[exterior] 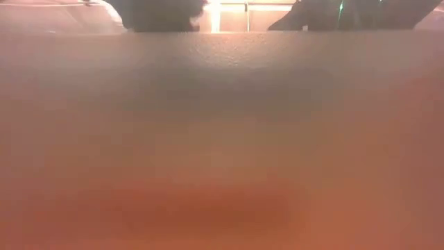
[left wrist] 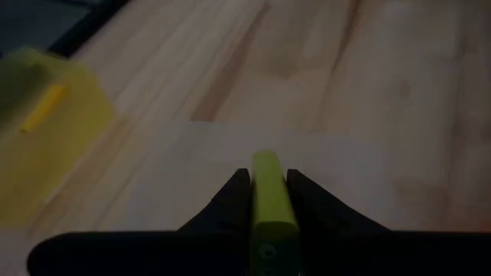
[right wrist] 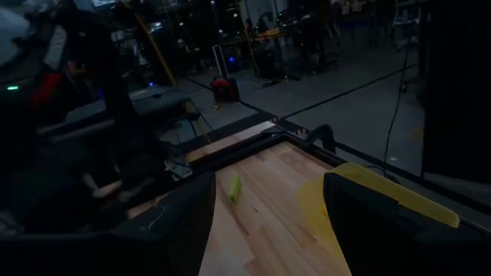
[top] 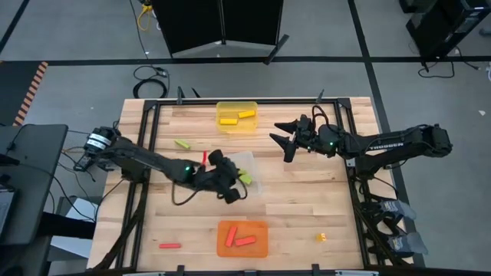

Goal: Sort blocks
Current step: Put the bottom green block into the transparent bin, then put the yellow block into the yellow bin

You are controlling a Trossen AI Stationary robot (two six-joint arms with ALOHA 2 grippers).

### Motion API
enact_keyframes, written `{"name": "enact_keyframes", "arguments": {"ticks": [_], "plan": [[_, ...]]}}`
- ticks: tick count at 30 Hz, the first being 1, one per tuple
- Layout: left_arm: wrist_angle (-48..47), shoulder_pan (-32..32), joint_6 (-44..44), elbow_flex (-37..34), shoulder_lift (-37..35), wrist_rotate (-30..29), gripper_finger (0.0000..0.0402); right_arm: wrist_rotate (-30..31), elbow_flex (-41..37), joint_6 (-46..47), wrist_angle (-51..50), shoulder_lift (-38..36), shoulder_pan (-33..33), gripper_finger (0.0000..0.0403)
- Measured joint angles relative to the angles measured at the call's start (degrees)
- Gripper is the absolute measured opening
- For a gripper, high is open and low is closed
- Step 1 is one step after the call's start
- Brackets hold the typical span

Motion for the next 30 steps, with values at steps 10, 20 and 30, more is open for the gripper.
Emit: {"name": "enact_keyframes", "arguments": {"ticks": [10,20,30], "plan": [[1.47,2.64,-0.38,-0.02,1.19,0.7,0.0217,-3.84,0.0,-3.63,-0.84,0.0,3.86,0.0254],[-5.25,0.31,-2.22,0.0,-7.33,-4.78,0.0304,-8.64,0.02,-8.94,-10.63,0.0,11.36,0.0259],[-27.85,-4.81,-17.77,0.01,-13.68,-8.42,0.0282,-8.95,0.02,-1.13,-21.78,0.02,17.2,0.0261]]}}
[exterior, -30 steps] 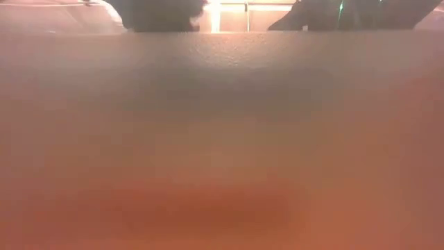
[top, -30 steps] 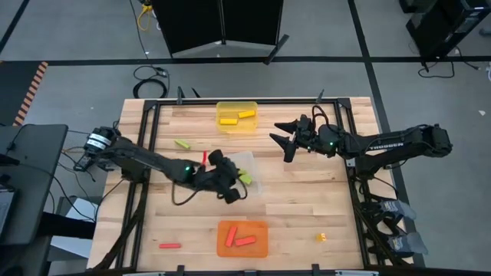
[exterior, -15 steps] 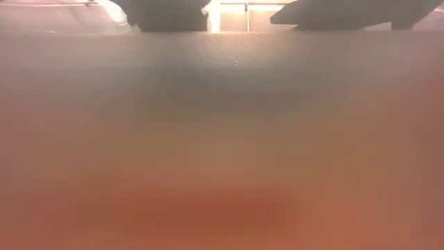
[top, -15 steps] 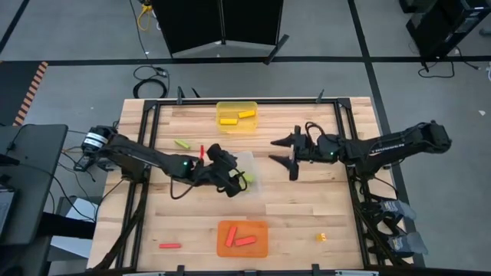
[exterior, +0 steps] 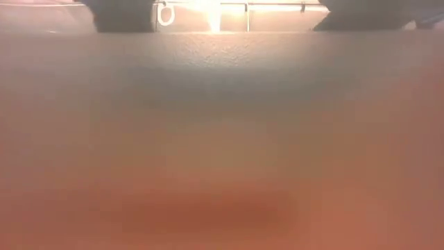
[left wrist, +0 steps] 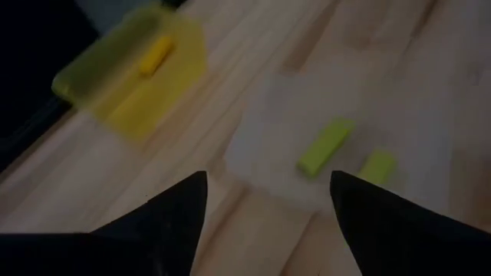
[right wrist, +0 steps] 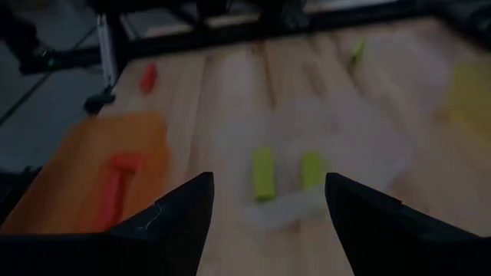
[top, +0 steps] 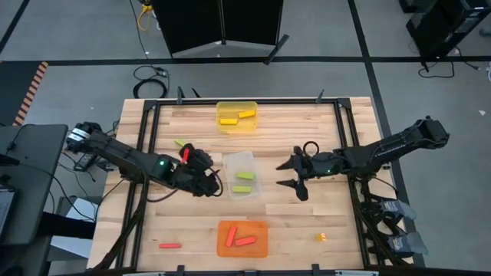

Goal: Sort blocks
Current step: Put the yellow block into the yellow bin

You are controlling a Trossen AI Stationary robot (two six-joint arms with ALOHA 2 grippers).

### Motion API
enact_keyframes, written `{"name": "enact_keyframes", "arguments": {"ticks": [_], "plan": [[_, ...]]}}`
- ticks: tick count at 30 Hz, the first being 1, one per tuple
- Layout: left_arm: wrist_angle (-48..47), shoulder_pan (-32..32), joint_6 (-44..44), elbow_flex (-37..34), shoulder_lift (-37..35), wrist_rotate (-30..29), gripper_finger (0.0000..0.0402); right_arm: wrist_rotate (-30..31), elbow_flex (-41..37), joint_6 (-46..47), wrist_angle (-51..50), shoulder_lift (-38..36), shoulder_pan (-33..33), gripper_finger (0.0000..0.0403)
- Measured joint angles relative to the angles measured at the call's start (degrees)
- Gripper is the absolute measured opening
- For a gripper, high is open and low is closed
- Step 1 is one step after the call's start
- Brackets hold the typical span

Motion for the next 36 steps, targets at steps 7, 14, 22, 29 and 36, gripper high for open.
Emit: {"name": "enact_keyframes", "arguments": {"ticks": [7,14,22,29,36], "plan": [[-8.19,-2.34,-9.53,-1.61,-0.33,1.3,0.0274,-4.68,2.6,8.32,-16.2,0.0,6.95,0.0262],[-8.62,-2.34,-12.55,-5.22,-2.57,-0.25,0.0273,-4.68,9.59,18.52,-31.99,0.0,17.23,0.0262],[-9.47,4.48,-9.9,-6.39,-7.03,-0.47,0.0273,-4.62,10.32,34.59,-39.6,0.09,26.81,0.0262],[-7.51,12.55,-1.78,-6.45,-8.22,3.17,0.0273,-6.41,10.33,47.21,-39.95,0.68,34.27,0.0262],[-2.65,15.87,3.27,-6.45,-8.16,3.98,0.0273,-5.51,10.32,55.69,-40.01,3.31,39.35,0.0262]]}}
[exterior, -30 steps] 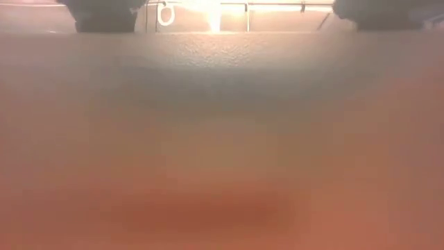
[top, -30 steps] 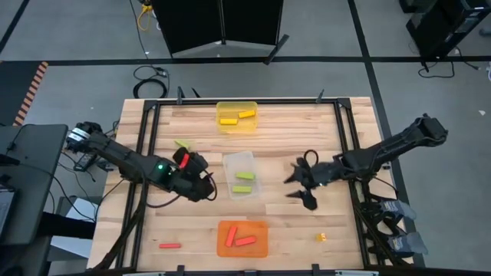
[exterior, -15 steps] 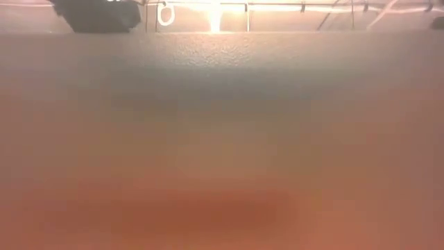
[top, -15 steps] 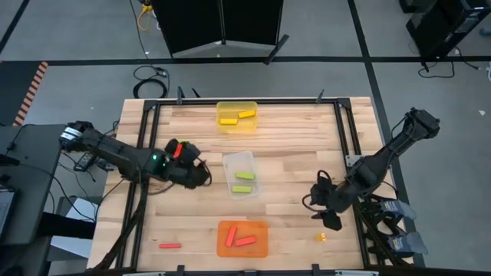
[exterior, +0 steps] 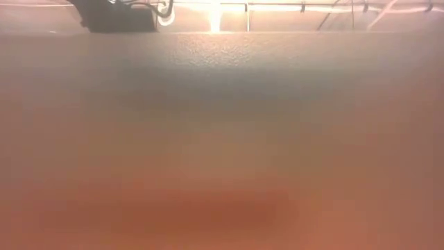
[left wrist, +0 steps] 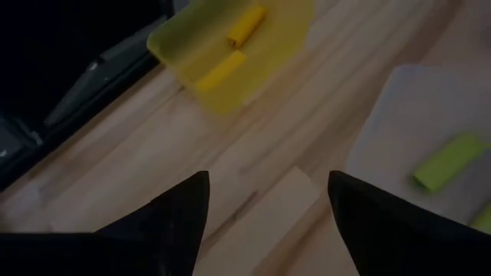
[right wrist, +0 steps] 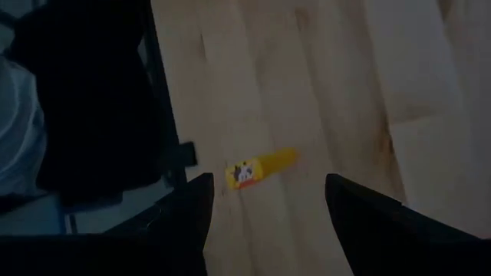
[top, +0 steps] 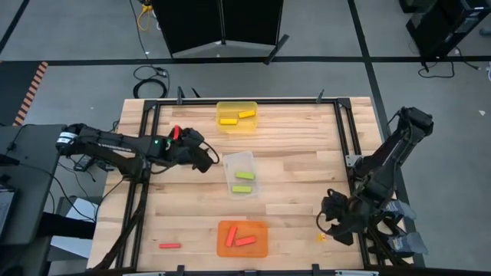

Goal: Sort blocks
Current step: Put the yellow block into the yellow bin

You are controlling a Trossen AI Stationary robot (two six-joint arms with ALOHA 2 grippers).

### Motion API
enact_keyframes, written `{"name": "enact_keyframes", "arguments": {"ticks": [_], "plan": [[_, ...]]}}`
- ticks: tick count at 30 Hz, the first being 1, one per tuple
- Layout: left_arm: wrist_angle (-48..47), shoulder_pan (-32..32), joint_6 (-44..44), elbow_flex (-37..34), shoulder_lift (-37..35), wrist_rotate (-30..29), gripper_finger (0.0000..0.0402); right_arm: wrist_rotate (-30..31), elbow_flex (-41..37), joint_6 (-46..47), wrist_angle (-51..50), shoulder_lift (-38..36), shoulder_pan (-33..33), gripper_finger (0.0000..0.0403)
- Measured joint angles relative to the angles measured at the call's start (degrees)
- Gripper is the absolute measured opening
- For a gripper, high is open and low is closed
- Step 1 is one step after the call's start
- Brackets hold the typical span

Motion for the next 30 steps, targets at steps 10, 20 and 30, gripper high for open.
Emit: {"name": "enact_keyframes", "arguments": {"ticks": [10,20,30], "plan": [[5.26,1.04,3.97,0.0,0.02,1.94,0.0273,26.48,0.0,16.16,-3.41,0.12,11.81,0.0242],[6.93,1.04,5.56,0.0,0.04,2.58,0.0273,60.92,0.0,0.48,16.77,0.14,20.32,0.0218],[14.72,1.01,7.07,0.0,0.04,2.93,0.0273,55.02,0.0,-47.51,46.14,0.95,12.62,0.0197]]}}
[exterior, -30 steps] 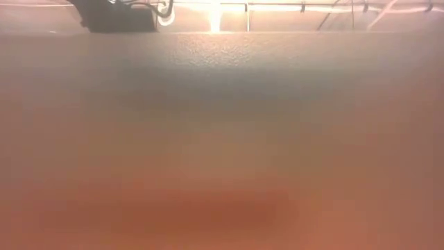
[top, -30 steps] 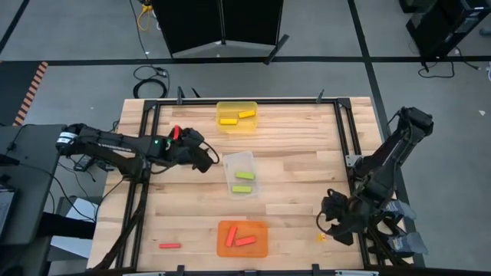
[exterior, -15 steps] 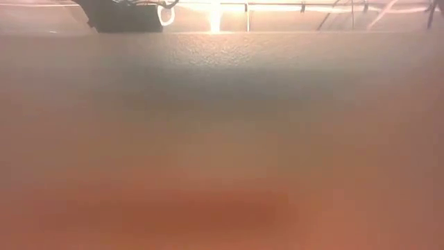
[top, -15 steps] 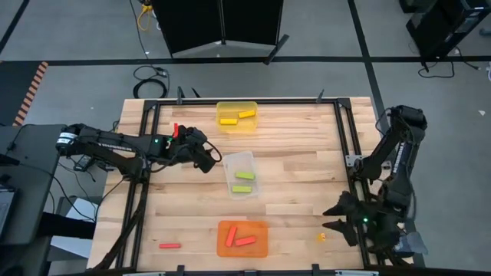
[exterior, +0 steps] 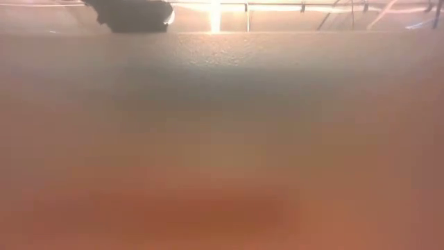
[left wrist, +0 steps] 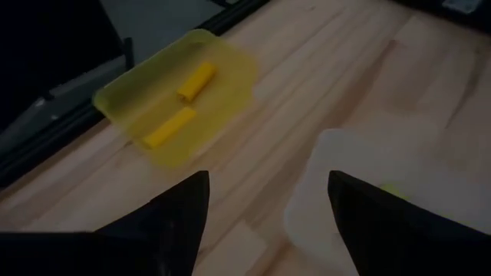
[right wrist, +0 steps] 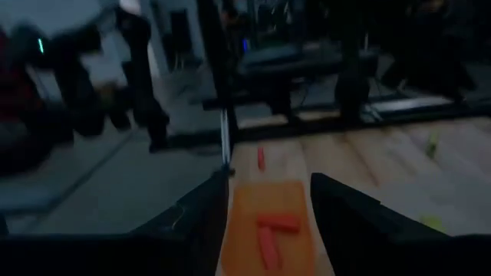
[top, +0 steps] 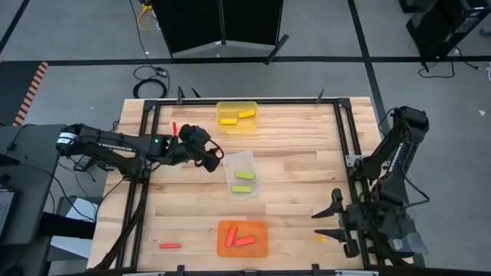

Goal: Sort blocks
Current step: Put the yellow block into the yellow bin

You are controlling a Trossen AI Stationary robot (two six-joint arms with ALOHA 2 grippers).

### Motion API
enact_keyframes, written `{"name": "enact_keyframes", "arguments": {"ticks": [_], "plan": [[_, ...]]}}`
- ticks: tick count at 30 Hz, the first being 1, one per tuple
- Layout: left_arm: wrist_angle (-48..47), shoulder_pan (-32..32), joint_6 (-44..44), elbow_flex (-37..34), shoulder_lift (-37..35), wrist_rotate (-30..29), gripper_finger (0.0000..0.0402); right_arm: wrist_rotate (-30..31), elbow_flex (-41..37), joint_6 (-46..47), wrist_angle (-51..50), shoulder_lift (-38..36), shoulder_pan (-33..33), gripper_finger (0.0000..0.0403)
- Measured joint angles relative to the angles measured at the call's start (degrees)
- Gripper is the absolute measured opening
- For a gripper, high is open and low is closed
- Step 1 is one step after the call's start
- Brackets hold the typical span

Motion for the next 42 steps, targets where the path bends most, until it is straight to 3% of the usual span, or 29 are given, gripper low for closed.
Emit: {"name": "enact_keyframes", "arguments": {"ticks": [3,7,12,15,20,23,27,32,42], "plan": [[1.7,-0.11,-0.71,0.0,0.0,2.25,0.0273,-1.88,0.0,6.38,-8.61,0.97,0.12,0.0205],[4.27,-1.21,-2.08,0.0,0.0,4.06,0.0273,-1.96,-0.04,20.83,-22.68,1.96,5.14,0.0229],[7.9,-3.13,-2.7,0.0,0.0,4.22,0.0273,8.72,-0.07,36.9,-34.21,4.13,15.55,0.0263],[8.7,-4.0,-3.78,0.02,0.12,4.19,0.0273,11.16,-1.56,46.07,-36.13,6.53,19.75,0.0282],[9.97,-5.42,-5.65,0.02,0.45,4.12,0.0273,8.31,-4.08,55.39,-31.27,10.96,20.55,0.0312],[9.83,-6.13,-6.72,0.02,0.59,3.98,0.0273,5.65,-6.72,54.0,-25.23,11.17,20.21,0.0326],[9.86,-6.68,-7.91,0.02,0.59,3.73,0.0273,5.48,-10.24,44.34,-18.32,10.24,19.51,0.0333],[10.02,-7.2,-7.98,0.02,0.59,3.43,0.0273,1.33,-10.95,41.23,-18.86,9.9,14.99,0.0324],[9.98,-7.17,-7.63,0.02,0.57,3.32,0.0272,-22.94,-9.99,32.37,-20.93,7.41,2.64,0.0322]]}}
